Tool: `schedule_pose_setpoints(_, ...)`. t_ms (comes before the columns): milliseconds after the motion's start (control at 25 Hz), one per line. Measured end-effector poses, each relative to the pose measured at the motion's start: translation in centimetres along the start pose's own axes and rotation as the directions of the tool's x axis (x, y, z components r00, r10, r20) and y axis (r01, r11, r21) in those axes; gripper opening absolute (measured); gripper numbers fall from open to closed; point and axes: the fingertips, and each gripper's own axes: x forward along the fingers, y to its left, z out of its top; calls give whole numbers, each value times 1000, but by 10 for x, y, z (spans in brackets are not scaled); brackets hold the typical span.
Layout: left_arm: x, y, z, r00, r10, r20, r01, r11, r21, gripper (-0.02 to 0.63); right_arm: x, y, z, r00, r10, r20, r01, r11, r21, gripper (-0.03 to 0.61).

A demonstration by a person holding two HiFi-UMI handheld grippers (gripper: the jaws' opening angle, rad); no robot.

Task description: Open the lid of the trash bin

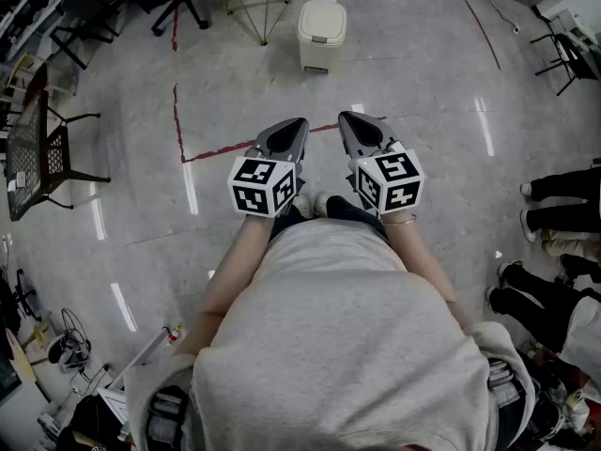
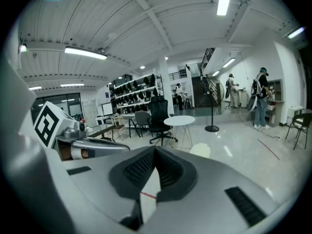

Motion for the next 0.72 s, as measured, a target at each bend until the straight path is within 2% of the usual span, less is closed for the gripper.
schedule_pose_setpoints(200, -1, -1, -8, 1000, 22, -5, -22, 1000, -9, 9, -8, -6, -7, 1000, -16, -9, 16, 1000, 2, 6)
schedule_pose_setpoints(440, 3, -1, -9, 1000, 9, -4, -9, 1000, -26, 9, -8, -4, -10, 1000, 11, -13, -11, 1000, 19, 6)
schedule_pose_setpoints(560, 5, 1, -1, 1000, 0, 26, 1, 1000, -15, 9, -5, -5, -8, 1000, 10, -1, -10, 999, 42, 6)
schedule_pose_setpoints(720, 1, 9, 14, 996, -35, 85, 39, 998, -46, 9, 2, -2, -4, 1000, 10, 10, -11, 998, 63, 8)
